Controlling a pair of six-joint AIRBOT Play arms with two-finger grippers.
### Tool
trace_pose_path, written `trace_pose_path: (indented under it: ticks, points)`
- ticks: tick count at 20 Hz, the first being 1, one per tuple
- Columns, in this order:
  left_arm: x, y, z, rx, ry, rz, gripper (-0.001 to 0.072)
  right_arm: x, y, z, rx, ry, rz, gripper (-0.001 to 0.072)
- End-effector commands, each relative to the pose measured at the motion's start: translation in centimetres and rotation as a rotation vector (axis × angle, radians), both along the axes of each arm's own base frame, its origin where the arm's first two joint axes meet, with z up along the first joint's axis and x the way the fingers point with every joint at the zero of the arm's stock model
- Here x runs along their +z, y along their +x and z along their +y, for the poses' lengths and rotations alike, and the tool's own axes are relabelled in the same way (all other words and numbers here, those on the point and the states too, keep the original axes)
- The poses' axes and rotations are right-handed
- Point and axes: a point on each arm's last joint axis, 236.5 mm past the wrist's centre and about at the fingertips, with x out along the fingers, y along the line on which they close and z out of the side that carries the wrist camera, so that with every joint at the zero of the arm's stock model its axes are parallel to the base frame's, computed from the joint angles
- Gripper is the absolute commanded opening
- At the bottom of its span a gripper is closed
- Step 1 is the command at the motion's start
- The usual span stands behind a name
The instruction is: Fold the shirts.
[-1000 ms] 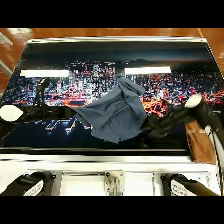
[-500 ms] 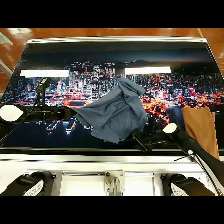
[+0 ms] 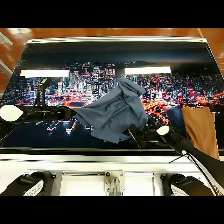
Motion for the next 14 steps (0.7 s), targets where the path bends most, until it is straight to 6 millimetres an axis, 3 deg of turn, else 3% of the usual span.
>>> trace_pose_path:
  ticks: [1,2,4,6,7,8,9,10,12,14]
  points:
    - [0.1,0.0,0.0,0.001,0.0,-0.002,0.004,-0.3,2.0,-0.9,-0.091,-0.027,-0.038,0.0578]
    - [0.1,0.0,0.0,0.001,-0.001,-0.002,0.004,-0.3,2.2,-1.0,-0.106,-0.03,-0.043,0.0576]
    - [0.1,0.0,0.0,0.001,-0.001,-0.002,0.004,-0.3,2.7,-1.3,-0.131,-0.036,-0.048,0.0413]
    - [0.1,0.0,0.0,0.001,0.0,-0.002,0.004,-0.3,2.8,-1.4,-0.139,-0.037,-0.049,0.0337]
    - [0.1,0.0,0.0,0.001,0.0,-0.002,0.004,-0.3,2.7,-1.3,-0.14,-0.035,-0.045,0.0149]
    - [0.1,0.1,0.0,-0.003,0.003,-0.008,0.004,-0.2,2.6,-1.1,-0.141,-0.025,-0.039,0.0068]
    - [0.2,0.1,0.0,-0.016,0.011,-0.023,0.004,0.2,2.7,-0.8,-0.115,-0.017,-0.05,0.0067]
    - [0.5,0.3,0.2,-0.035,0.03,-0.049,0.0039,1.2,3.1,-0.2,-0.048,-0.011,-0.102,0.0067]
    - [2.0,1.3,1.6,-0.052,0.126,-0.131,0.0039,5.0,4.8,0.7,0.148,-0.025,-0.297,0.0066]
    - [6.6,2.5,3.8,-0.049,0.248,-0.28,0.0039,11.3,6.0,0.2,0.336,-0.059,-0.477,0.0067]
